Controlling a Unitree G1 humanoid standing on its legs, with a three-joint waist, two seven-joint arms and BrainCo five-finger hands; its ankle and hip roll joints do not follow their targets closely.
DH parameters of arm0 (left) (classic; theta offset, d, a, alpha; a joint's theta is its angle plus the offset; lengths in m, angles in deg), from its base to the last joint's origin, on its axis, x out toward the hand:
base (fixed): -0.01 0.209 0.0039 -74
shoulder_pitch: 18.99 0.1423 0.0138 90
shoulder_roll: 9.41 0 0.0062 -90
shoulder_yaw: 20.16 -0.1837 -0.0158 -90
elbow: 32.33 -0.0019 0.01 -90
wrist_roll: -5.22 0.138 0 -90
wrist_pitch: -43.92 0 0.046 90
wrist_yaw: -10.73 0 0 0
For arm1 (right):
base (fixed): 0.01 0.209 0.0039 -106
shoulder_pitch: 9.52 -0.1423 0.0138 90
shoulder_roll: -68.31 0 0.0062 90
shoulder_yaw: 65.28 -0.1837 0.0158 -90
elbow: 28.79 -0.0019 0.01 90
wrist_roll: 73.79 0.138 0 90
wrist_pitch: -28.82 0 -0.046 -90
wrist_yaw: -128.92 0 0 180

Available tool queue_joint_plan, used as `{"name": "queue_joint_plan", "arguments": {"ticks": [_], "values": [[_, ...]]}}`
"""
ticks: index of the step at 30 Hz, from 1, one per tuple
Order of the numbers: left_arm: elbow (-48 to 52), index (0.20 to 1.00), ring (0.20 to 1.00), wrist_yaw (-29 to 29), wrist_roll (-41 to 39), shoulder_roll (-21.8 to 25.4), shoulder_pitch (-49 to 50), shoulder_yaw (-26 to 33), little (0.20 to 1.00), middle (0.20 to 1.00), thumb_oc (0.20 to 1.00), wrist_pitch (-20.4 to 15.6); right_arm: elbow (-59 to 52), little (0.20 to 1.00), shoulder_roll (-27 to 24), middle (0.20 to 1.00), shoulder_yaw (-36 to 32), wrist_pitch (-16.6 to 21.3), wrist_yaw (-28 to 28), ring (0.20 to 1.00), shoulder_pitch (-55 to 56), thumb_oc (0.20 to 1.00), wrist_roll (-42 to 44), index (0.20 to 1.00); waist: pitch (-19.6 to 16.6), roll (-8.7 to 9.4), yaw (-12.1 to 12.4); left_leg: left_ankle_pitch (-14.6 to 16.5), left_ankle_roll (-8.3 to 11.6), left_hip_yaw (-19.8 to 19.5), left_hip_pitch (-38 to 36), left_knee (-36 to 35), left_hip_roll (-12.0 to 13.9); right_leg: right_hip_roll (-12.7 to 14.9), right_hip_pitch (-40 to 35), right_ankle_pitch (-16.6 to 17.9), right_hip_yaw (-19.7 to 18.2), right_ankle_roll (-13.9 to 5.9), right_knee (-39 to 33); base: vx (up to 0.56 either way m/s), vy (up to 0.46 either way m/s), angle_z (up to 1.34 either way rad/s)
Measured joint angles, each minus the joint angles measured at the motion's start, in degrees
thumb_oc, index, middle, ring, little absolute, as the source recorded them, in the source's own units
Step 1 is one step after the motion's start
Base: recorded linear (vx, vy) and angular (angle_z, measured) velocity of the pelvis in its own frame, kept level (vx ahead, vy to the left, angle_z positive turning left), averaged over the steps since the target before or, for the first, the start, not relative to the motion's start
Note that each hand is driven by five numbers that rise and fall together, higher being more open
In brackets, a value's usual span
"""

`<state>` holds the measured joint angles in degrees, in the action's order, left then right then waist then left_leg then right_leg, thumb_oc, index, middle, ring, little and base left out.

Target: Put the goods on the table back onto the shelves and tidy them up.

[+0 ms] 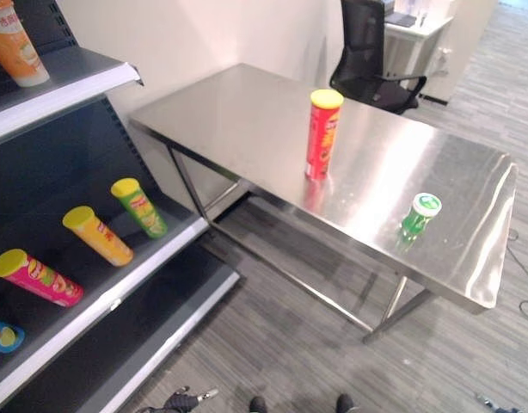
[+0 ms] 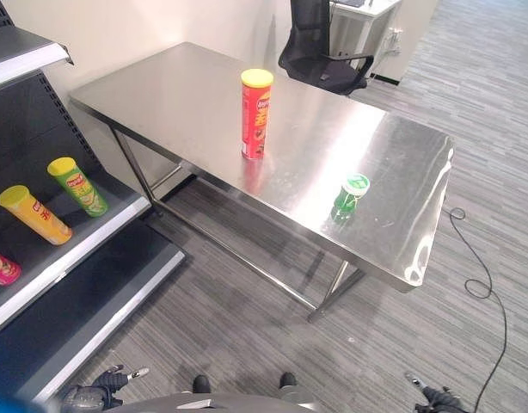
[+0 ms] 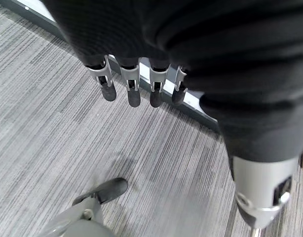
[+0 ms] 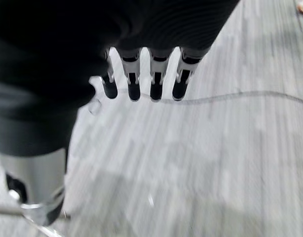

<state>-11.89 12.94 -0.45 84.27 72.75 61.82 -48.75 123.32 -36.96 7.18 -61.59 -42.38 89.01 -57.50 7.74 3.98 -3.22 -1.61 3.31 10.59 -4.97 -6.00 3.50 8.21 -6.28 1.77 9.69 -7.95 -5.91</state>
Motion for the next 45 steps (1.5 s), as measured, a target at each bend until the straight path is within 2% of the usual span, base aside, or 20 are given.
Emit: {"name": "queue_joint_plan", "arguments": {"ticks": [4, 8, 9, 12, 14, 15, 17, 18, 19, 21, 23, 28, 29, 33, 36, 45], "values": [[0.03, 1.000, 1.000, -0.07, 0.28, -0.16, 0.63, -0.15, 1.000, 1.000, 1.000, -0.01, 1.29, 1.000, -7.74, 1.000, -2.53, -0.06, 0.80, 1.000, 0.20, 1.000, -0.02, 1.000, -0.67, 0.37, -0.22, -0.21, -0.21, -0.15, 0.20, 0.01, -0.05, 0.08, 0.01, 0.21, 0.34, 0.24, 0.02, 0.01, 0.019, 0.03], [0.05, 1.000, 1.000, -0.14, 0.28, -0.15, 0.89, -0.11, 1.000, 1.000, 1.000, -0.08, -3.98, 1.000, -10.59, 1.000, -4.98, 0.13, 0.69, 1.000, -0.43, 1.000, 0.00, 1.000, -1.05, 0.31, -1.35, -0.40, -0.43, -0.46, 0.53, 0.02, -0.08, 0.09, 0.04, 0.23, 0.82, 0.24, 0.03, 0.01, 0.005, 0.05], [0.18, 1.000, 1.000, -0.15, 0.29, -0.14, 0.94, -0.01, 1.000, 1.000, 1.000, -0.12, -10.47, 1.000, -11.02, 1.000, -5.84, 0.14, 0.57, 1.000, 0.67, 1.000, 0.00, 1.000, -1.08, 0.07, -1.38, -0.40, -0.42, -0.47, 0.50, 0.01, -0.05, 0.07, 0.01, 0.23, 0.86, 0.24, 0.01, 0.00, 0.000, 0.00], [0.25, 1.000, 1.000, -0.20, 0.42, -0.38, 0.68, 0.00, 1.000, 1.000, 1.000, -0.46, -19.27, 1.000, -12.31, 1.000, -5.78, 0.89, -0.09, 1.000, 0.89, 1.000, 0.04, 1.000, -1.12, -0.46, -1.48, -0.40, -0.42, -0.48, 0.50, 0.01, -0.04, 0.06, 0.06, 0.23, 0.88, 0.23, 0.00, 0.00, -0.005, 0.01], [1.95, 1.000, 1.000, -0.32, 1.17, -1.19, 2.45, 0.64, 1.000, 1.000, 1.000, -1.07, -32.73, 1.000, -13.62, 1.000, -6.07, 1.98, -0.39, 1.000, 0.85, 1.000, 0.00, 1.000, -1.10, -1.07, -1.52, -0.41, -0.43, -0.51, 0.46, 0.02, -0.02, 0.06, -0.11, 0.25, 0.98, 0.22, -0.02, 0.00, 0.000, 0.00], [1.99, 1.000, 1.000, -0.38, 1.80, -1.53, 2.55, 0.62, 1.000, 1.000, 1.000, -1.09, -35.82, 1.000, -14.26, 1.000, -5.92, 4.55, -0.51, 1.000, 0.70, 1.000, -0.05, 1.000, -1.03, -1.25, -1.42, -0.42, -0.42, -0.55, 0.36, 0.02, -0.02, 0.03, -0.09, 0.30, 1.00, 0.21, -0.01, 0.03, -0.016, 0.04], [2.63, 1.000, 1.000, -0.45, 2.02, -2.45, 3.81, 1.76, 1.000, 1.000, 1.000, -1.19, -46.82, 1.000, -15.00, 1.000, -5.32, 4.37, -0.52, 1.000, -0.77, 1.000, -0.65, 1.000, -0.90, -1.66, -1.02, -0.41, -0.39, -0.89, -0.17, 0.01, 0.00, 0.00, -1.00, 0.15, 1.62, 0.02, -0.04, 0.02, -0.021, 0.11], [2.65, 1.000, 1.000, -0.47, 2.06, -2.68, 4.13, 1.67, 1.000, 1.000, 1.000, -1.18, -49.98, 1.000, -15.75, 1.000, -4.22, 5.12, -0.58, 1.000, -1.18, 1.000, -0.71, 1.000, -0.99, -1.84, -1.04, -0.40, -0.38, -0.99, -0.25, 0.01, 0.01, 0.02, -1.09, 0.10, 1.65, -0.04, -0.04, 0.01, -0.032, 0.16], [3.02, 1.000, 1.000, -0.53, 2.11, -3.03, 5.32, 1.61, 1.000, 1.000, 1.000, -1.23, -53.30, 1.000, -17.19, 1.000, -2.13, 7.45, -1.26, 1.000, -4.77, 1.000, -1.81, 1.000, -0.96, -2.12, -0.51, -0.46, -0.44, -1.78, -0.16, 0.01, 0.00, 0.04, -1.73, 0.06, 2.48, -0.08, -0.03, 0.01, -0.055, 0.18], [4.86, 1.000, 1.000, -0.72, 2.12, -3.26, 5.29, 0.84, 1.000, 1.000, 1.000, -1.58, -54.53, 1.000, -19.38, 1.000, 0.05, 7.53, -1.68, 1.000, -9.05, 1.000, -2.79, 1.000, -0.97, -2.04, 1.54, -0.62, -0.40, -1.94, -0.27, 0.02, 0.00, 0.00, -1.83, -0.02, 2.87, -0.17, -0.03, 0.00, -0.047, 0.17], [5.58, 1.000, 1.000, -0.83, 2.09, -3.22, 5.61, 0.71, 1.000, 1.000, 1.000, -1.89, -54.35, 1.000, -22.79, 1.000, 5.57, 8.42, -2.61, 1.000, -12.54, 1.000, -2.93, 1.000, -1.02, -2.13, 2.63, -0.85, -0.41, -2.59, 0.01, 0.05, -0.04, 0.01, -2.03, -0.01, 3.53, -0.17, -0.03, -0.01, -0.039, 0.16], [5.52, 1.000, 1.000, -0.93, 2.04, -3.18, 6.07, 0.59, 1.000, 1.000, 1.000, -2.17, -47.76, 1.000, -23.97, 1.000, 11.94, 9.12, -5.05, 1.000, -16.37, 1.000, -5.32, 1.000, -1.03, -0.99, 4.88, -1.23, -0.43, -3.83, 0.91, 0.22, -0.17, 0.06, -2.00, -0.13, 4.90, -0.19, -0.02, 0.00, -0.037, 0.16], [5.20, 1.000, 1.000, -0.88, 2.02, -3.15, 6.43, 0.62, 1.000, 1.000, 1.000, -2.19, -45.24, 1.000, -23.98, 1.000, 13.85, 8.81, -5.70, 1.000, -16.90, 1.000, -6.85, 1.000, -0.97, -0.89, 4.88, -1.26, -0.46, -4.96, 0.91, 0.27, -0.37, 0.17, -2.43, -0.19, 5.79, -0.24, -0.02, 0.00, -0.021, 0.19], [4.54, 1.000, 1.000, -0.86, 1.93, -3.14, 6.38, 0.99, 1.000, 1.000, 1.000, -2.19, -42.84, 1.000, -23.74, 1.000, 15.96, 7.97, -6.99, 1.000, -16.57, 1.000, -7.51, 1.000, -0.81, -1.08, 5.01, -1.39, -0.61, -5.40, 1.25, 0.28, -0.57, 0.33, -2.51, -0.31, 6.57, -0.23, -0.01, 0.01, -0.019, 0.14], [4.49, 1.000, 1.000, -0.77, 1.86, -2.78, 6.38, 1.73, 1.000, 1.000, 1.000, -2.21, -40.94, 1.000, -23.83, 1.000, 15.84, 7.92, -7.87, 1.000, -15.91, 1.000, -9.22, 1.000, -0.67, -1.13, 4.87, -1.61, -0.64, -6.51, 1.78, 0.19, -0.73, 0.41, -2.48, -0.39, 7.37, -0.29, -0.01, 0.01, -0.012, 0.13], [4.60, 1.000, 1.000, -0.75, 1.79, -2.62, 6.21, 1.66, 1.000, 1.000, 1.000, -2.23, -37.32, 1.000, -22.70, 1.000, 16.13, 6.71, -8.02, 1.000, -15.52, 1.000, -9.79, 1.000, 0.04, -0.97, 4.89, -1.69, -0.74, -6.51, 1.75, 0.20, -0.86, 0.54, -2.63, -0.42, 7.67, -0.33, -0.02, 0.00, -0.002, 0.01]]}}
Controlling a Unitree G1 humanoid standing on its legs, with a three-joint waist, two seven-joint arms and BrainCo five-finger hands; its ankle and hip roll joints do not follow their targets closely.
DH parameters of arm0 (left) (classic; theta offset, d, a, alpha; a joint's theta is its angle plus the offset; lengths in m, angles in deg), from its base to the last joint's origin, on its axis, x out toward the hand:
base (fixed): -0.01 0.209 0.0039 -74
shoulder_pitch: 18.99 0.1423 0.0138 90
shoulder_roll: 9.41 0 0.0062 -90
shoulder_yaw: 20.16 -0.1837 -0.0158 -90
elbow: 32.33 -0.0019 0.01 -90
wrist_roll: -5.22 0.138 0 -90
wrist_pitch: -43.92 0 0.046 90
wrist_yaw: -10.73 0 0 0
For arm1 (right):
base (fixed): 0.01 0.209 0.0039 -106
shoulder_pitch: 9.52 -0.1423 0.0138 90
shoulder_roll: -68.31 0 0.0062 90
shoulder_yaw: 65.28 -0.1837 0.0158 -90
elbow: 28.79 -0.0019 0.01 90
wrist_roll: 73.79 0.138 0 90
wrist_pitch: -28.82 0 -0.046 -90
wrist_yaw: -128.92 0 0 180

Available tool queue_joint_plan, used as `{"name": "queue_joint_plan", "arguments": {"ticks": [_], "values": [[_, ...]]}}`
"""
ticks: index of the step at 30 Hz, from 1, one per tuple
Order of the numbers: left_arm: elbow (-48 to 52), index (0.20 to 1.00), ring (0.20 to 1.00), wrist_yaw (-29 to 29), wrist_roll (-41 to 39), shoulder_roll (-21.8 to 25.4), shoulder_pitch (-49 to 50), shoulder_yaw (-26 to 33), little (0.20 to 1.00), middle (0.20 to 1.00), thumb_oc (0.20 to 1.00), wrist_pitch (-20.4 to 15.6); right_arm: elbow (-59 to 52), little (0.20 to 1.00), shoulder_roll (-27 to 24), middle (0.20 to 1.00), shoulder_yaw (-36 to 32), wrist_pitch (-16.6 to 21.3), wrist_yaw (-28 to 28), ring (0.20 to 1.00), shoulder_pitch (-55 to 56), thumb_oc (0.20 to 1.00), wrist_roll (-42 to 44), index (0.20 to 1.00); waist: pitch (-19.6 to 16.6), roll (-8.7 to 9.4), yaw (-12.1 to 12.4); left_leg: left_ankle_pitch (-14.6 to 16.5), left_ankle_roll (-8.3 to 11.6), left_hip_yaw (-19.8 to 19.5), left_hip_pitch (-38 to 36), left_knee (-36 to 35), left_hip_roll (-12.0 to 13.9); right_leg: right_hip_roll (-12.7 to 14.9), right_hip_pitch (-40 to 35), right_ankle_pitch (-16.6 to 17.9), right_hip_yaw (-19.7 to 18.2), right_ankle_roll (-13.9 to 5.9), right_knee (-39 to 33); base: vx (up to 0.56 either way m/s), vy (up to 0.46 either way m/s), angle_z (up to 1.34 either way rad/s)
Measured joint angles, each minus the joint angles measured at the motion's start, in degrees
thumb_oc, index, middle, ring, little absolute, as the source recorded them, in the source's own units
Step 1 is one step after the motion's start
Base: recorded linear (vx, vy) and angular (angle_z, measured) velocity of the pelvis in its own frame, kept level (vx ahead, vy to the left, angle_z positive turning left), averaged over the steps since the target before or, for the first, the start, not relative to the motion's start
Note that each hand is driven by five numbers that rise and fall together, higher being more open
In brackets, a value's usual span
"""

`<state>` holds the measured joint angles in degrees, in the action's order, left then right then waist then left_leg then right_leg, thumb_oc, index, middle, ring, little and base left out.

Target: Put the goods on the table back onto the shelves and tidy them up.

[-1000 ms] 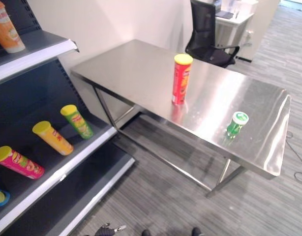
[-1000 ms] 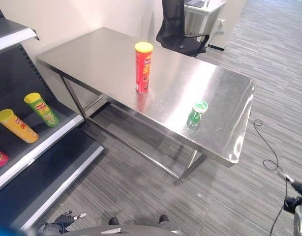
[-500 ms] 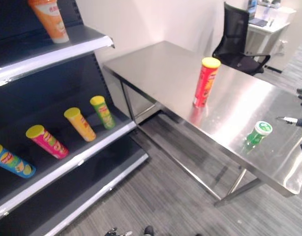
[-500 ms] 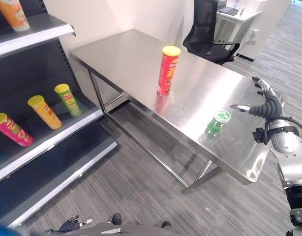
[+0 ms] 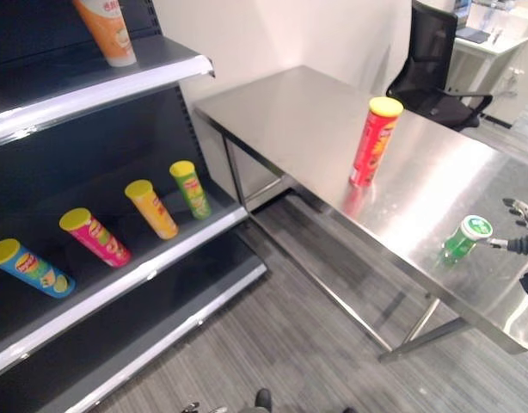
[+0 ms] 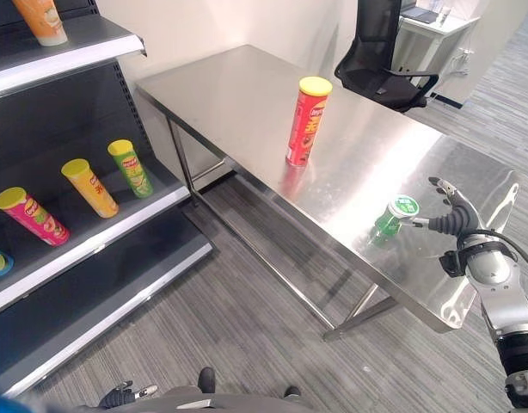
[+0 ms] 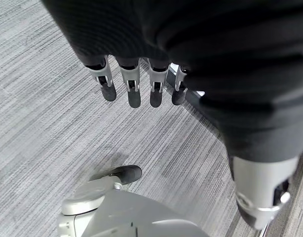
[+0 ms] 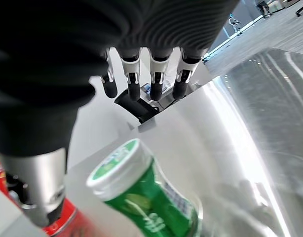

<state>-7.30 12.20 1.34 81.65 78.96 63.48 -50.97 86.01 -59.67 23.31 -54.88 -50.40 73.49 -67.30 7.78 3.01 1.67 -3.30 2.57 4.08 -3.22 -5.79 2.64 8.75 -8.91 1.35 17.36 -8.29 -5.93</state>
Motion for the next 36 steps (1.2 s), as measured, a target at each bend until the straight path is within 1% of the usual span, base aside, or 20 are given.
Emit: {"name": "queue_joint_plan", "arguments": {"ticks": [2, 6, 8, 11, 13, 20, 21, 22, 23, 26, 36], "values": [[0.02, 1.000, 1.000, 0.03, -0.03, 0.02, 0.07, -0.02, 1.000, 1.000, 1.000, 0.01, 1.04, 1.000, 0.11, 1.000, 2.18, -0.65, 0.08, 1.000, -0.86, 1.000, -1.63, 1.000, 0.11, -0.08, -0.04, 0.00, 0.00, -0.02, 0.01, 0.01, 0.00, 0.01, 0.03, 0.00, -0.01, 0.00, 0.00, 0.00, 0.000, 0.00], [-0.07, 1.000, 1.000, 0.14, -0.06, 0.03, 0.12, -0.02, 1.000, 1.000, 1.000, 0.01, 1.17, 1.000, 1.69, 1.000, 2.56, -0.72, 0.10, 1.000, -0.97, 1.000, -2.12, 1.000, 0.13, -0.10, 0.07, 0.00, 0.00, -0.01, 0.01, 0.03, 0.00, 0.01, 0.01, 0.00, 0.05, 0.00, 0.00, 0.00, 0.000, 0.00], [-0.05, 1.000, 1.000, 0.30, -0.07, 0.04, 0.14, -0.02, 1.000, 1.000, 1.000, 0.01, 3.01, 1.000, 2.27, 1.000, 4.41, -1.06, 0.22, 1.000, -2.64, 1.000, -2.19, 1.000, 0.14, -0.10, 0.08, -0.01, -0.01, -0.03, 0.00, 0.01, -0.02, 0.01, -0.01, 0.00, 0.05, 0.00, 0.00, 0.00, 0.000, 0.00], [-0.31, 1.000, 1.000, 0.61, -0.10, 0.04, 0.13, 0.00, 1.000, 1.000, 1.000, 0.01, 3.11, 1.000, 3.81, 1.000, 4.74, -1.07, 1.54, 1.000, -3.39, 1.000, -2.27, 1.000, 0.15, -0.12, 0.20, -0.01, -0.02, -0.05, -0.01, 0.02, -0.03, 0.02, -0.06, 0.00, 0.12, 0.00, 0.00, 0.00, 0.000, 0.00], [-0.39, 1.000, 1.000, 0.66, -0.35, 0.03, 0.30, 0.00, 1.000, 1.000, 1.000, 0.02, 3.13, 1.000, 4.39, 1.000, 4.79, -1.21, 1.76, 1.000, -4.03, 1.000, -3.83, 1.000, 0.16, -0.12, 0.25, -0.02, -0.02, -0.09, -0.06, 0.04, -0.03, 0.01, -0.12, 0.00, 0.15, 0.00, -0.01, 0.00, 0.000, 0.00], [-0.45, 1.000, 1.000, 0.72, -0.36, 0.03, 0.20, -0.01, 1.000, 1.000, 1.000, 0.02, 3.17, 1.000, 4.52, 1.000, 6.29, -1.49, 2.58, 1.000, -5.28, 1.000, -4.27, 1.000, 0.23, -0.29, 0.36, -0.07, -0.05, -0.23, -0.07, 0.04, -0.03, 0.01, -0.23, 0.00, 0.32, 0.00, -0.01, 0.00, 0.000, 0.00], [-0.45, 1.000, 1.000, 0.73, -0.36, 0.03, 0.20, -0.01, 1.000, 1.000, 1.000, 0.03, 3.17, 0.884, 4.52, 0.884, 6.48, -1.61, 2.60, 0.884, -5.31, 0.884, -4.27, 0.884, 0.23, -0.31, 0.39, -0.07, -0.05, -0.23, -0.07, 0.04, -0.03, 0.01, -0.23, 0.00, 0.32, 0.00, -0.01, 0.00, 0.000, 0.00], [-0.45, 1.000, 1.000, 0.73, -0.36, 0.03, 0.20, -0.02, 1.000, 1.000, 1.000, 0.03, 3.17, 0.598, 4.55, 0.598, 6.51, -1.83, 2.60, 0.598, -5.31, 0.598, -4.27, 0.598, 0.23, -0.33, 0.48, -0.07, -0.05, -0.25, -0.06, 0.03, -0.03, 0.02, -0.25, 0.00, 0.34, 0.00, -0.01, 0.00, 0.000, 0.00], [-0.45, 1.000, 1.000, 0.74, -0.36, 0.03, 0.20, -0.01, 1.000, 1.000, 1.000, 0.03, 3.38, 0.200, 4.55, 0.200, 6.55, -2.20, 2.61, 0.200, -5.32, 0.200, -4.28, 0.200, 0.21, -0.36, 0.51, -0.07, -0.05, -0.24, -0.07, 0.04, -0.03, 0.01, -0.24, 0.00, 0.34, 0.00, -0.01, 0.00, 0.000, 0.00], [-0.39, 1.000, 1.000, 0.75, -0.36, 0.03, 0.16, -0.01, 1.000, 1.000, 1.000, 0.03, 5.55, 0.200, 4.54, 0.200, 7.29, -2.43, 2.70, 0.200, -6.83, 0.200, -4.28, 0.200, 0.18, -0.41, 0.59, -0.11, -0.02, -0.25, -0.10, 0.06, -0.03, 0.00, -0.26, 0.00, 0.34, 0.01, -0.01, 0.00, 0.000, 0.00], [-0.44, 1.000, 1.000, 0.77, -0.39, 0.04, 0.22, 0.02, 1.000, 1.000, 1.000, 0.04, 4.76, 0.200, 4.53, 0.200, 7.46, -2.39, 2.51, 0.200, -6.75, 0.200, -4.30, 0.200, 0.11, -0.54, 0.20, -0.18, -0.04, -0.31, -0.14, 0.11, -0.01, -0.01, -0.32, 0.00, 0.43, 0.01, -0.01, 0.00, 0.000, 0.00]]}}
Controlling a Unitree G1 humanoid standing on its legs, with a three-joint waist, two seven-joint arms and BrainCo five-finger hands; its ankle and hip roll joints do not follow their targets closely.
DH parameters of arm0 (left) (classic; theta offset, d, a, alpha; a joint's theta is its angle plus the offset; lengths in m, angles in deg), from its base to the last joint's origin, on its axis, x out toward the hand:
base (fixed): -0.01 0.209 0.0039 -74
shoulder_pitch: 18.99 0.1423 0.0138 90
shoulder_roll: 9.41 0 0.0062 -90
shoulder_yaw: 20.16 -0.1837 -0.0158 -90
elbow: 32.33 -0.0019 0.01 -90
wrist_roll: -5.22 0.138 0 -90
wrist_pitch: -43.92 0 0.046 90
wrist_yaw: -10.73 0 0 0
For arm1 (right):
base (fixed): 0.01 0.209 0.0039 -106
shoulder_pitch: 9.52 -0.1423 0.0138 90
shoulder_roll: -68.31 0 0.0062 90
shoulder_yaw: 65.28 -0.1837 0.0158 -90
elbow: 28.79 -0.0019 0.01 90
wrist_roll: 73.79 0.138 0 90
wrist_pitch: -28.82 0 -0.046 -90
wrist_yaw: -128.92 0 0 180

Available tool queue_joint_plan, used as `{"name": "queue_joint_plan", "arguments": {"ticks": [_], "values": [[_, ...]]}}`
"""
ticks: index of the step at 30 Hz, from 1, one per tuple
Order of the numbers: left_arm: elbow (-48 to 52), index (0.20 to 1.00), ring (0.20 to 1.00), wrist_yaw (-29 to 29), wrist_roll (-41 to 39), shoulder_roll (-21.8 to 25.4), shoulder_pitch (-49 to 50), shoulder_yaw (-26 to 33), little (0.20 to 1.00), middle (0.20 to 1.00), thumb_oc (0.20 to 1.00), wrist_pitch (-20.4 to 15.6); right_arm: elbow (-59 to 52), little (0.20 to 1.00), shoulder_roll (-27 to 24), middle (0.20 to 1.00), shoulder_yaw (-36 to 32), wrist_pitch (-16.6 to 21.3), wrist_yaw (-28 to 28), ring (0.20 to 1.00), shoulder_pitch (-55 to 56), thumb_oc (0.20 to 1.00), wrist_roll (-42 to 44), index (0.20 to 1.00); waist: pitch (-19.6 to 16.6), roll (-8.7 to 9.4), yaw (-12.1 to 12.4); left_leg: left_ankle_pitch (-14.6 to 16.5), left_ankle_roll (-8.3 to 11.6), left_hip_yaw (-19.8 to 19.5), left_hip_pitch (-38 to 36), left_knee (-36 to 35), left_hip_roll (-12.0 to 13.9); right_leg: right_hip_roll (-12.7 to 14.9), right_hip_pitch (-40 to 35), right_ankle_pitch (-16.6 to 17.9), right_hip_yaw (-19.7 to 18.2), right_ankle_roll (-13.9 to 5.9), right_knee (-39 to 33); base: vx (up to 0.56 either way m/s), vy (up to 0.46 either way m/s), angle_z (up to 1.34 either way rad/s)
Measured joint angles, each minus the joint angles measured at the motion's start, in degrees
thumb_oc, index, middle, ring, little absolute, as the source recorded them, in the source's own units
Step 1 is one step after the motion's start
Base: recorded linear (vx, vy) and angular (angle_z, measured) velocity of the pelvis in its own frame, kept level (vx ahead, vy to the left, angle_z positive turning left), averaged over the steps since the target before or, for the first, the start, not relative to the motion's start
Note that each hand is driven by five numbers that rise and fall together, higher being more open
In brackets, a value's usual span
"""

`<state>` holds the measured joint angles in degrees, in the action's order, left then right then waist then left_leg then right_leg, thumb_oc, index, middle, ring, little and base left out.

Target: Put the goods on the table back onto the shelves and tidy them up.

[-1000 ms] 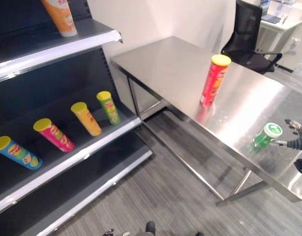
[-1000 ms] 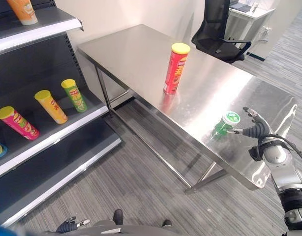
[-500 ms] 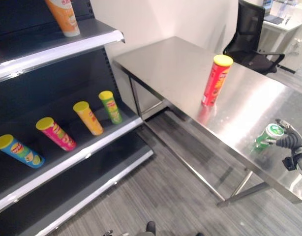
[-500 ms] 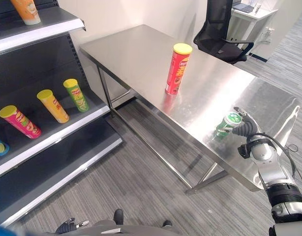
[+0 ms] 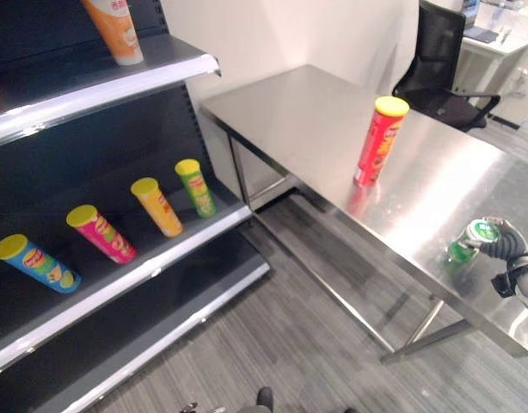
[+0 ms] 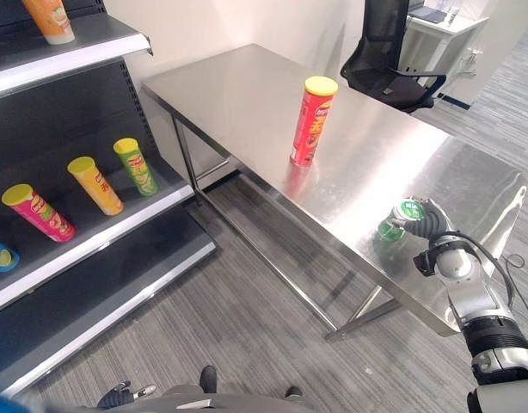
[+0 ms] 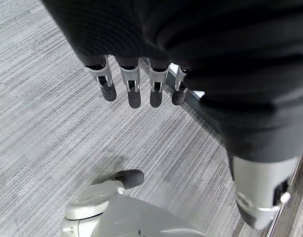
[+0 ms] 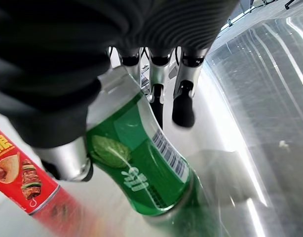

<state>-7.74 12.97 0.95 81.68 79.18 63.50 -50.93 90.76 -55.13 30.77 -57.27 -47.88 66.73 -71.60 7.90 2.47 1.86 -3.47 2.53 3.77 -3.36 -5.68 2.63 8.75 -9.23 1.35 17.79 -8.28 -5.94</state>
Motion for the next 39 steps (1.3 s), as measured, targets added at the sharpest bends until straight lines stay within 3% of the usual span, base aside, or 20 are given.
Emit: {"name": "queue_joint_plan", "arguments": {"ticks": [9, 16, 18, 23, 24, 25, 27, 29, 30, 31, 32, 33, 35, 36, 39], "values": [[1.60, 1.000, 1.000, 0.13, 0.04, -0.02, 0.24, 0.51, 1.000, 1.000, 1.000, 0.00, -10.65, 0.200, -0.02, 0.200, -3.78, 0.13, 0.14, 0.200, 3.47, 0.200, 0.15, 0.200, -0.03, -0.76, -0.09, 0.00, 0.05, 0.08, -0.54, -0.08, 0.33, -0.28, -0.40, -0.10, -0.15, 0.11, -0.02, 0.00, -0.054, -0.01], [2.40, 1.000, 1.000, 0.06, -0.01, -0.04, 0.61, 2.26, 1.000, 1.000, 1.000, 0.01, -23.89, 0.200, -0.02, 0.200, -5.67, 4.21, -0.05, 0.200, 3.66, 0.200, 3.43, 0.200, 0.04, -1.18, 0.30, -0.78, 1.26, -1.43, 0.21, 0.02, 1.73, -1.89, -0.35, -0.42, 1.10, 0.89, -0.03, -0.03, -0.120, 0.09], [2.67, 1.000, 1.000, -0.05, -0.10, -0.15, 1.20, 2.26, 1.000, 1.000, 1.000, -0.04, -24.34, 0.200, 0.42, 0.200, -5.51, 4.38, -0.20, 0.200, 3.26, 0.200, 3.63, 0.200, 0.10, -1.45, 1.88, -1.34, 1.79, -2.63, 0.97, 0.06, 2.19, -2.88, -0.49, -0.57, 1.78, 1.14, -0.03, -0.09, -0.181, 0.25], [2.59, 1.000, 1.000, -0.17, -2.31, -1.82, 0.70, 2.21, 1.000, 1.000, 1.000, -0.11, -24.65, 0.200, 0.19, 0.200, -5.23, 4.95, -0.79, 0.200, 0.45, 0.200, 5.53, 0.200, 2.30, -3.59, 5.75, -4.98, 5.17, -8.13, 5.41, 0.10, 3.28, -5.22, 0.03, -1.78, 8.41, 2.60, 0.03, -0.08, -0.080, 0.72], [1.76, 1.000, 1.000, -0.17, -2.32, -2.48, -0.17, 2.13, 1.000, 1.000, 1.000, -0.03, -24.67, 0.200, -0.63, 0.200, -5.37, 5.14, -0.67, 0.200, 0.57, 0.200, 5.51, 0.200, 3.13, -3.79, 6.11, -5.59, 6.41, -5.74, 7.40, 0.13, 3.62, -5.20, -0.07, -1.60, 11.16, 3.78, -0.01, 0.02, 0.051, 1.52], [1.39, 1.000, 1.000, -0.25, -2.34, -3.29, -1.42, 2.13, 1.000, 1.000, 1.000, 0.08, -24.59, 0.200, -1.67, 0.200, -6.03, 5.10, -0.57, 0.200, 1.54, 0.200, 5.49, 0.200, 4.02, -3.52, 6.37, -3.90, 5.78, 4.45, 10.04, 2.37, 6.10, -4.04, -0.37, -2.07, 15.70, 5.01, -0.04, 0.07, 0.078, 1.39], [1.43, 1.000, 1.000, -0.34, -2.34, -3.27, -0.83, 2.08, 1.000, 1.000, 1.000, 0.09, -24.91, 0.200, -1.16, 0.200, -5.99, 5.12, -0.65, 0.200, 1.65, 0.200, 5.22, 0.200, 4.49, -2.62, 6.99, -3.90, 5.96, 11.08, 10.52, 3.75, 8.83, -2.87, -0.75, -2.23, 16.99, 4.87, 0.00, 0.02, 0.102, 0.91], [0.12, 1.000, 1.000, -0.36, -2.33, -3.19, -0.54, 2.27, 1.000, 1.000, 1.000, 0.13, -25.18, 0.200, -0.77, 0.200, -6.90, 5.08, -0.53, 0.200, 1.78, 0.200, 4.57, 0.200, 4.51, -2.71, 6.21, -3.89, 6.32, 13.16, 10.30, 3.74, 12.48, -2.43, -1.95, -2.14, 19.62, 4.41, 0.33, 0.05, 0.126, 0.73], [0.07, 1.000, 1.000, -0.37, -2.32, -3.23, -0.35, 2.19, 1.000, 1.000, 1.000, 0.15, -25.75, 0.200, -0.51, 0.200, -8.42, 5.09, -0.37, 0.200, 2.46, 0.200, 4.51, 0.200, 4.43, -2.85, 6.35, -3.92, 6.23, 13.42, 9.16, 2.00, 13.33, -1.77, -2.47, -1.31, 20.43, 2.55, 0.33, 0.13, 0.238, 0.50], [0.25, 1.000, 1.000, -0.38, -2.25, -3.27, -0.19, 2.22, 1.000, 1.000, 1.000, 0.18, -25.87, 0.200, -0.32, 0.200, -9.20, 5.08, -0.13, 0.200, 2.62, 0.200, 4.39, 0.200, 4.25, -3.24, 6.11, -3.85, 6.11, 14.67, 8.60, 1.24, 13.20, -1.53, -2.91, -1.06, 21.19, 1.47, 0.33, 0.16, 0.274, 0.40], [0.42, 1.000, 1.000, -0.36, -2.23, -3.14, -0.04, 2.31, 1.000, 1.000, 1.000, 0.23, -25.82, 0.200, 0.53, 0.200, -10.74, 4.95, 0.46, 0.200, 3.34, 0.200, 4.37, 0.200, 3.98, -3.76, 5.74, -6.67, 5.05, 14.97, 7.90, 0.57, 12.67, -1.05, -3.76, -0.85, 21.87, -0.04, 0.35, 0.14, 0.208, 0.33], [0.51, 1.000, 1.000, -0.28, -2.19, -2.32, -0.67, 2.44, 1.000, 1.000, 1.000, 0.27, -25.86, 0.200, 2.17, 0.200, -11.23, 4.77, 1.14, 0.200, 4.00, 0.200, 4.31, 0.200, 4.06, -2.03, 5.67, -7.26, 3.83, 15.07, 7.70, 0.89, 10.75, 0.50, -4.37, -0.50, 21.87, -0.84, 0.35, 0.15, 0.237, 0.38], [0.57, 1.000, 1.000, -0.25, -2.14, -0.49, -2.20, 3.10, 1.000, 1.000, 1.000, 0.27, -26.94, 0.200, 4.63, 0.200, -11.20, 4.69, 1.34, 0.200, 4.31, 0.200, 3.87, 0.200, 3.67, 1.76, 5.27, -6.76, 2.27, 14.53, 7.84, 0.80, 6.81, 3.82, -4.47, -0.18, 21.34, -0.80, 0.36, 0.15, 0.271, 0.40], [0.59, 1.000, 1.000, -0.25, -2.11, 0.00, -3.14, 3.84, 1.000, 1.000, 1.000, 0.28, -27.33, 0.200, 5.80, 0.200, -11.23, 4.69, 1.40, 0.200, 4.04, 0.200, 2.80, 0.200, 3.55, 2.81, 5.77, -6.28, 1.44, 14.41, 7.87, 1.18, 5.22, 5.16, -4.49, 0.90, 20.86, -0.34, 0.72, 0.12, 0.282, 0.33], [1.48, 1.000, 1.000, -0.22, -2.10, 0.43, -4.56, 3.85, 1.000, 1.000, 1.000, 0.26, -28.55, 0.200, 6.77, 0.200, -11.06, 4.63, 1.46, 0.200, 3.74, 0.200, 2.16, 0.200, 3.42, 2.87, 6.64, -3.78, -0.62, 14.07, 7.37, 3.13, 2.44, 8.65, -5.12, 2.72, 20.78, 0.21, 3.43, 0.11, 0.298, 0.24]]}}
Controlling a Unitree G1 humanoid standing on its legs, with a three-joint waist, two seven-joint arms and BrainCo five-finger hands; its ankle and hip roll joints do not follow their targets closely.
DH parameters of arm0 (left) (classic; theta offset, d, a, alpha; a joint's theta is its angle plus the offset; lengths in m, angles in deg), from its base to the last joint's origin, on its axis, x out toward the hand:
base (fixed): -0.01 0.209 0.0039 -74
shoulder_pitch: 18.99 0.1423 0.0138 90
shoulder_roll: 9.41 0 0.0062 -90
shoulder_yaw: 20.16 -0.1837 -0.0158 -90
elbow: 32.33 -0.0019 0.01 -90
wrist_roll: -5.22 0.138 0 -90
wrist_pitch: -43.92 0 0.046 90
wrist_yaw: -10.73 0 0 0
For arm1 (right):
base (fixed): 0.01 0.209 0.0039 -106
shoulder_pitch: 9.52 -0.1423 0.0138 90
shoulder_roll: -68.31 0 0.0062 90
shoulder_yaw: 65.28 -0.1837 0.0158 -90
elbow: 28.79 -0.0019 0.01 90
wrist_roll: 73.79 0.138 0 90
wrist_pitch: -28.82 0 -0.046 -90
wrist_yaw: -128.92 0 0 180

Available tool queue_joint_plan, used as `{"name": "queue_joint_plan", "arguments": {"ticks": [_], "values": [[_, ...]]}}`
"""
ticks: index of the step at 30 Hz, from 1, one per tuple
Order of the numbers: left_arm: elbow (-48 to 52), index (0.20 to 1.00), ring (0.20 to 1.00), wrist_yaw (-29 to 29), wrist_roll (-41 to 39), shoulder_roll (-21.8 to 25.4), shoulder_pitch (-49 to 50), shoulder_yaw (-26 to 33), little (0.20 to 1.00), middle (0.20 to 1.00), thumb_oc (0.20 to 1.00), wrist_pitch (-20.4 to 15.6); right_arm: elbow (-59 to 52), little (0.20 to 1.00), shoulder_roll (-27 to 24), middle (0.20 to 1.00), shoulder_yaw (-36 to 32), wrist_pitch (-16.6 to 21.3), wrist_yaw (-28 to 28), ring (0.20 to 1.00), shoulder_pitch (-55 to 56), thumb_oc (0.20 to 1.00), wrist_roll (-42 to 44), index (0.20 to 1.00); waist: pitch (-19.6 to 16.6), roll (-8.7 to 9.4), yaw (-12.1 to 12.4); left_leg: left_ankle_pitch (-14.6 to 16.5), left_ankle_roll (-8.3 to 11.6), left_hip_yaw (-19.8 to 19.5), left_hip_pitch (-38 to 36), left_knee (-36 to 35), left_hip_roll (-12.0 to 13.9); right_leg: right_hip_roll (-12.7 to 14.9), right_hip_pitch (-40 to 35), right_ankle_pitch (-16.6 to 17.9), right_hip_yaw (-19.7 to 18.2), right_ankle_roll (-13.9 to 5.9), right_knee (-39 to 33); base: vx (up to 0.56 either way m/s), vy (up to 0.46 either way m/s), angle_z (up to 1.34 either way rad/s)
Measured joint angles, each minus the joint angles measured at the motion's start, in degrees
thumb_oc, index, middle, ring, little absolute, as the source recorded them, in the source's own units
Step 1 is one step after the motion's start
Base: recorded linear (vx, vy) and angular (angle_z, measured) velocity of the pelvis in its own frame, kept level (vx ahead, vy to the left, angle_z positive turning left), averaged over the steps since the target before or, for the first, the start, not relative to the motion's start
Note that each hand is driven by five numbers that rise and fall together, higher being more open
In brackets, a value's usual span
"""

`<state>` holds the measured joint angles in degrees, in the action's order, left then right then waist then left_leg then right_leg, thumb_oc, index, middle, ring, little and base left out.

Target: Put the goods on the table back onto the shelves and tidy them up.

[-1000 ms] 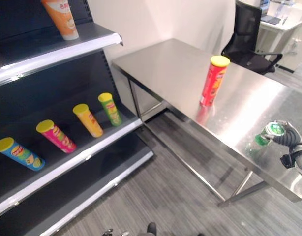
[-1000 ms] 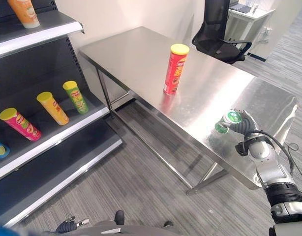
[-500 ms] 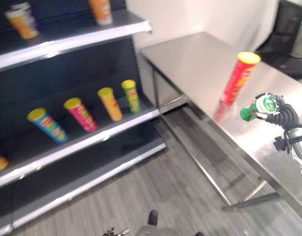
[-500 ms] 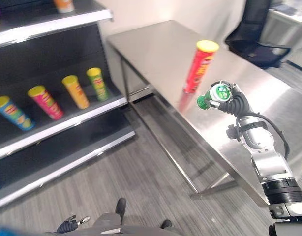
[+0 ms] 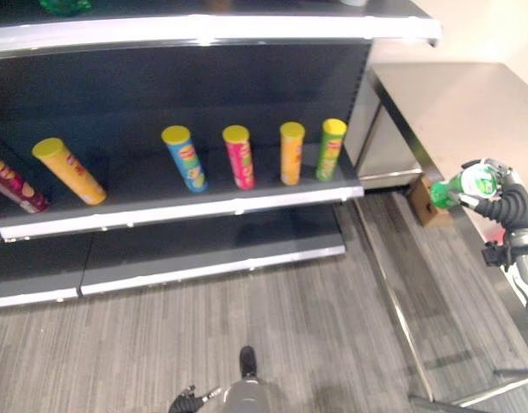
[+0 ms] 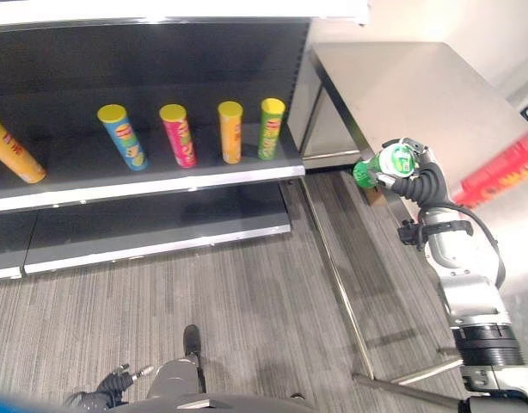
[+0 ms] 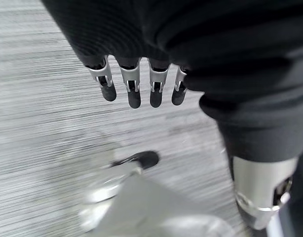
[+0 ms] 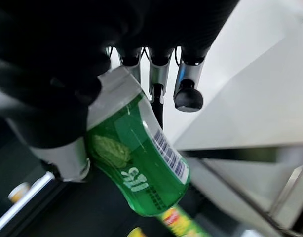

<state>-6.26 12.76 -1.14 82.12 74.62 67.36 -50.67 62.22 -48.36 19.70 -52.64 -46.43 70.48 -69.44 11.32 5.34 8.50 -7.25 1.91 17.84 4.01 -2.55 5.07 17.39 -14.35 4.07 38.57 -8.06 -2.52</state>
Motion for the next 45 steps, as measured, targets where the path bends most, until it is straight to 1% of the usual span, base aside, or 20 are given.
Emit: {"name": "queue_joint_plan", "arguments": {"ticks": [5, 7, 8, 9, 10, 11, 12, 13, 14, 16, 17, 21, 24, 27, 32, 34, 36, 39, 43, 45], "values": [[0.04, 1.000, 1.000, 0.10, 0.44, 1.71, -0.02, -0.18, 1.000, 1.000, 1.000, 0.32, -2.68, 0.200, -0.20, 0.200, 0.30, -0.33, 0.56, 0.200, -1.70, 0.200, -0.29, 0.200, -0.26, -0.24, -0.66, 3.02, -2.80, -0.99, -0.43, 1.39, -4.20, 6.64, 1.80, 1.24, -2.32, 0.02, 9.69, 0.11, 0.297, 0.22], [0.34, 1.000, 1.000, 0.18, 0.45, 2.17, 0.17, -1.28, 1.000, 1.000, 1.000, 0.35, -2.90, 0.200, -0.50, 0.200, 0.50, -0.56, 0.96, 0.200, -1.59, 0.200, -2.04, 0.200, -0.74, -0.93, -1.47, 4.08, -4.74, -2.04, -1.68, 1.45, -5.47, 10.83, 5.01, 3.35, -6.18, -0.86, 19.11, 0.11, 0.280, 0.32], [0.69, 1.000, 1.000, 0.22, 0.56, 3.26, -0.07, -2.83, 1.000, 1.000, 1.000, 0.40, -3.09, 0.200, -1.58, 0.200, 1.33, -0.44, 1.26, 0.200, -1.55, 0.200, -2.20, 0.200, -1.01, -0.72, -1.47, 4.77, -7.20, -3.52, -2.60, 0.68, -7.36, 12.36, 9.05, 5.39, -10.84, -1.76, 26.93, 0.18, 0.303, 0.46], [0.61, 1.000, 1.000, 0.23, 0.74, 3.94, -0.11, -4.66, 1.000, 1.000, 1.000, 0.77, -3.26, 0.200, -3.42, 0.200, 1.84, -0.41, 1.25, 0.200, -1.56, 0.200, -2.27, 0.200, -0.67, -1.20, -3.11, 4.18, -8.23, -5.04, -3.41, -0.66, -8.10, 13.27, 13.09, 8.47, -16.56, -2.01, 35.37, 0.15, 0.114, 0.76], [0.70, 1.000, 1.000, 0.18, 0.95, 4.28, -0.43, -4.85, 1.000, 1.000, 1.000, 1.02, -3.30, 0.200, -4.76, 0.200, 1.81, -0.51, 1.31, 0.200, -0.81, 0.200, -2.29, 0.200, -0.47, -2.02, -4.77, 3.46, -8.65, -6.63, -4.26, -1.80, -7.83, 11.55, 15.59, 3.95, -19.99, -4.16, 38.69, 0.12, 0.041, 0.55], [0.86, 1.000, 1.000, 0.21, 0.96, 4.09, -0.40, -4.43, 1.000, 1.000, 1.000, 0.90, -3.42, 0.200, -7.28, 0.200, 2.20, -0.64, 0.96, 0.200, -0.65, 0.200, -2.35, 0.200, -0.11, -2.97, -3.94, 3.41, -8.92, -6.29, -5.28, -2.67, -7.45, 9.25, 18.16, -2.01, -21.07, -4.40, 35.51, 0.07, -0.034, 0.35], [0.86, 1.000, 1.000, 0.23, 0.96, 4.05, 0.09, -3.93, 1.000, 1.000, 1.000, 0.99, -3.61, 0.200, -8.46, 0.200, 1.55, -0.62, 1.00, 0.200, -0.66, 0.200, -2.37, 0.200, -0.09, -3.29, -4.04, 3.00, -8.47, -5.93, -5.60, -2.61, -7.38, 7.18, 17.91, -3.73, -19.52, -4.66, 27.34, 0.04, -0.086, 0.11], [1.17, 1.000, 1.000, 0.21, 0.98, 3.99, 0.65, -4.02, 1.000, 1.000, 1.000, 0.95, -3.61, 0.200, -9.14, 0.200, 0.59, -0.64, 1.29, 0.200, -1.08, 0.200, -2.33, 0.200, -0.01, -2.79, -4.72, 3.63, -8.70, -6.52, -6.74, -2.66, -8.36, 5.39, 18.77, -3.33, -16.25, -3.97, 19.55, 0.21, -0.158, 0.38], [1.13, 1.000, 1.000, 0.14, 1.22, 3.41, 0.33, -4.22, 1.000, 1.000, 1.000, 0.96, -4.05, 0.200, -11.91, 0.200, 0.48, -0.23, 1.24, 0.200, -0.89, 0.200, -2.24, 0.200, -0.25, -2.64, -5.21, 4.50, -8.27, -7.95, -6.27, -2.94, -8.42, 1.61, 19.04, -2.59, -17.10, -4.28, 6.41, 0.17, -0.137, 0.38], [0.31, 1.000, 1.000, -0.10, 2.35, 2.33, -0.13, -3.89, 1.000, 1.000, 1.000, 1.04, -5.37, 0.200, -13.31, 0.200, -2.61, -0.24, 1.17, 0.200, 0.64, 0.200, -2.20, 0.200, -0.04, -2.86, -6.54, 4.49, -8.29, -9.67, -5.52, -2.87, -8.45, -1.51, 19.83, -0.04, -23.85, -6.13, -3.08, 0.15, -0.078, 0.45], [0.32, 1.000, 1.000, -0.20, 2.72, 2.11, 0.18, -3.86, 1.000, 1.000, 1.000, 1.01, -5.90, 0.200, -12.95, 0.200, -4.59, -0.28, 1.36, 0.200, 1.39, 0.200, -2.14, 0.200, 0.01, -2.76, -7.63, 4.50, -8.29, -10.85, -5.63, -2.92, -8.52, -1.64, 20.66, 0.92, -25.58, -7.05, -3.39, 0.14, -0.075, 0.62], [1.32, 1.000, 1.000, -0.34, 3.00, 1.94, 0.89, -3.90, 1.000, 1.000, 1.000, 0.89, -8.23, 0.200, -13.62, 0.200, -10.22, -0.18, 1.55, 0.200, 3.27, 0.200, -2.04, 0.200, -0.66, -1.43, -9.10, 4.96, -7.58, -14.06, -6.45, -3.01, -9.16, -1.59, 19.43, 2.67, -26.35, -5.78, -3.38, 0.15, -0.102, 0.53], [1.96, 1.000, 1.000, -0.57, 3.11, 2.61, 2.11, -3.85, 1.000, 1.000, 1.000, 0.83, -9.24, 0.200, -13.66, 0.200, -13.82, 0.37, 1.55, 0.200, 4.18, 0.200, -1.14, 0.200, -2.76, 1.76, -9.66, 5.31, -5.42, -17.06, -6.87, -2.90, -10.58, -1.52, 13.03, 3.72, -26.00, -4.47, -3.46, 0.12, -0.112, 0.59], [4.59, 1.000, 1.000, -1.06, 3.07, 1.11, 4.81, -4.13, 1.000, 1.000, 1.000, 0.92, -8.37, 0.200, -16.39, 0.200, -13.68, 1.43, 1.24, 0.200, 2.75, 0.200, 1.00, 0.200, -3.17, 0.17, -9.31, 4.97, -2.61, -17.68, -7.16, -2.63, -7.33, -5.02, 11.70, 3.75, -23.91, -1.56, -3.36, 0.14, -0.210, 0.26], [7.55, 1.000, 1.000, -1.32, 2.17, 1.15, 5.48, -5.14, 1.000, 1.000, 1.000, 0.92, 2.72, 0.200, -23.50, 0.200, -4.79, 1.97, 1.19, 0.200, -10.91, 0.200, 5.19, 0.200, -3.26, -0.29, -8.25, 5.74, 0.87, -18.63, -7.27, -2.67, -3.33, -8.94, 10.75, 1.76, -22.58, 0.82, -3.47, 0.08, -0.160, 0.06], [8.63, 1.000, 1.000, -1.46, 1.96, 1.18, 5.20, -5.07, 1.000, 1.000, 1.000, 0.82, 4.86, 0.200, -25.56, 0.200, -2.47, 2.18, 1.09, 0.200, -13.79, 0.200, 5.64, 0.200, -3.37, -0.25, -7.41, 5.69, 1.62, -19.11, -7.13, -2.93, -2.26, -9.84, 10.57, 1.38, -21.84, 1.37, -3.39, 0.08, -0.171, 0.08], [9.53, 1.000, 1.000, -1.74, 0.34, 1.19, 5.93, -5.06, 1.000, 1.000, 1.000, 0.82, 8.69, 0.200, -27.22, 0.200, 5.67, 1.79, 1.07, 0.200, -21.96, 0.200, 5.87, 0.200, -3.42, -0.27, -6.44, 5.80, 2.26, -19.44, -7.29, -2.87, -1.13, -11.05, 10.13, 0.69, -21.49, 1.78, -3.49, 0.08, -0.156, 0.07], [9.49, 1.000, 1.000, -1.82, -0.24, 1.23, 6.69, -4.70, 1.000, 1.000, 1.000, 0.94, 9.12, 0.200, -28.36, 0.200, 11.85, 1.88, 0.88, 0.200, -28.45, 0.200, 5.93, 0.200, -3.42, -0.25, -5.33, 5.55, 2.64, -20.03, -6.69, -1.91, -0.10, -12.08, 10.02, 0.01, -20.46, 2.47, -3.46, 0.04, -0.134, 0.16], [9.30, 1.000, 1.000, -1.88, -2.03, 1.21, 7.26, -3.14, 1.000, 1.000, 1.000, 0.90, 10.90, 0.200, -28.40, 0.200, 20.29, 2.29, -0.31, 0.200, -36.96, 0.200, 7.63, 0.200, -3.02, -0.39, -2.98, 6.37, 4.20, -20.13, -2.37, 4.66, 0.13, -12.99, 10.00, -0.61, -18.12, 3.30, -3.37, 0.00, -0.124, 0.34], [9.29, 1.000, 1.000, -1.89, -2.62, 1.36, 6.49, -2.27, 1.000, 1.000, 1.000, 0.94, 15.11, 0.200, -28.40, 0.200, 24.85, 2.27, -0.32, 0.200, -44.08, 0.200, 10.11, 0.200, 0.37, -0.25, -0.54, 4.73, 6.66, -20.04, 3.77, 15.31, -0.43, -12.55, 9.11, -1.31, -15.83, 4.37, -3.56, 0.01, -0.072, 0.69]]}}
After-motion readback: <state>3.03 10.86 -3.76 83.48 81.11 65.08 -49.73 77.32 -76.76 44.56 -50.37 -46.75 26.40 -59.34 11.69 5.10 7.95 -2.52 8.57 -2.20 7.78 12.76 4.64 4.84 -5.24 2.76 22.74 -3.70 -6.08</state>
